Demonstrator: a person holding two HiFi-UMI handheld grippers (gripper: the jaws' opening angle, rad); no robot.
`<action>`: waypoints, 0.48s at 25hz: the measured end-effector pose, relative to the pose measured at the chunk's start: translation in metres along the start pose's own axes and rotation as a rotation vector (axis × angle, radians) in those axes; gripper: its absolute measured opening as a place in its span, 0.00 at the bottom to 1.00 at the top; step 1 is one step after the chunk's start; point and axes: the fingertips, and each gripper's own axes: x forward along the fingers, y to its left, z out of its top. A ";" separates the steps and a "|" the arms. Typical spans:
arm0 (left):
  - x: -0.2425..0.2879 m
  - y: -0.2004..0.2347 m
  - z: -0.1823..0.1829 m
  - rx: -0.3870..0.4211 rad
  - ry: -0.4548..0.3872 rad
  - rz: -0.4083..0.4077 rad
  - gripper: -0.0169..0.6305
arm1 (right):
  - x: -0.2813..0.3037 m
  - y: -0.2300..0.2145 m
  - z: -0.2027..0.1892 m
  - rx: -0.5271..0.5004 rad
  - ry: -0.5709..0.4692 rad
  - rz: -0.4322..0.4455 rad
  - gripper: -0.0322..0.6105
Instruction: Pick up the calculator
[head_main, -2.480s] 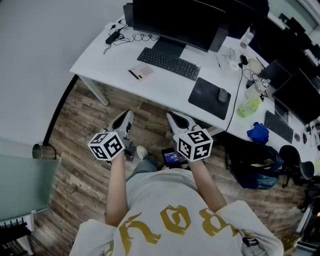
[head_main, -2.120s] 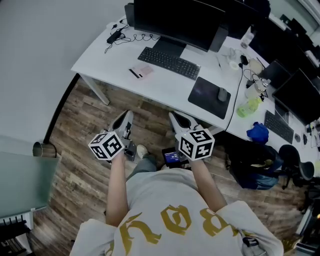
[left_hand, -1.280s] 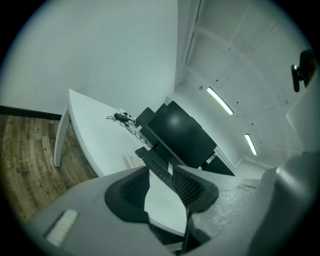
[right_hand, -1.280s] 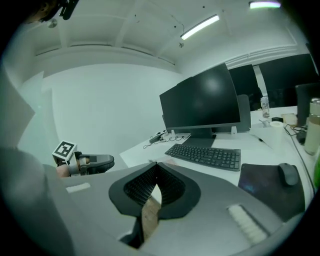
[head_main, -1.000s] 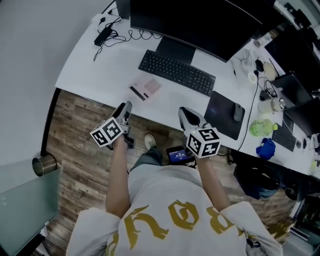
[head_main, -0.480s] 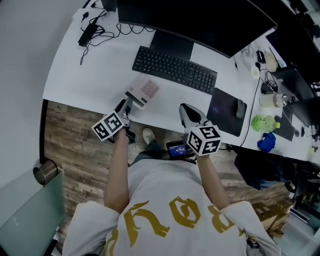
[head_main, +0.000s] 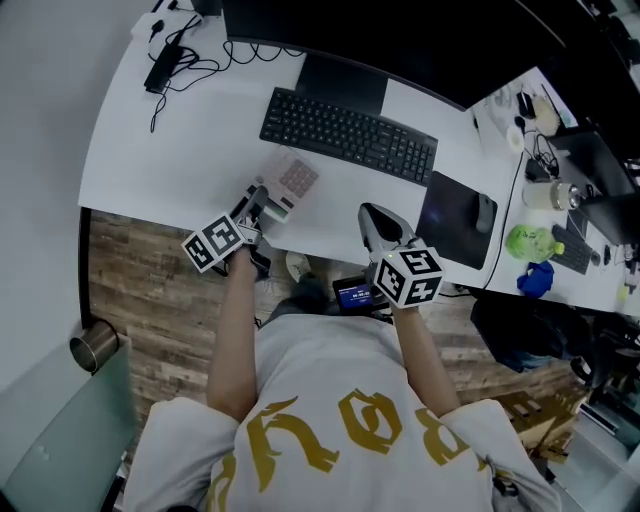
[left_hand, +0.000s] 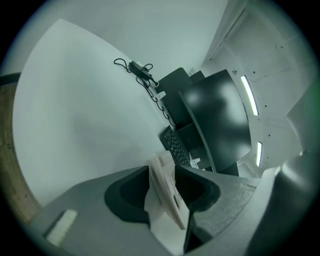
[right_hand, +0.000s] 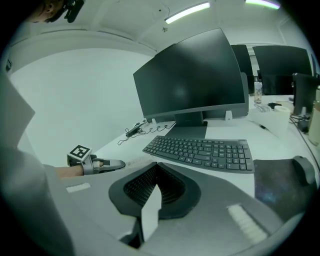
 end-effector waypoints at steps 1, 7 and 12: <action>0.001 0.001 0.001 -0.002 0.000 0.006 0.27 | 0.002 0.001 0.000 -0.001 0.001 0.002 0.09; 0.006 0.007 0.005 -0.079 -0.004 0.003 0.18 | 0.005 -0.004 0.001 0.007 -0.001 -0.001 0.09; 0.004 0.009 0.003 -0.194 -0.045 -0.040 0.14 | 0.002 -0.011 -0.001 0.036 -0.009 -0.002 0.09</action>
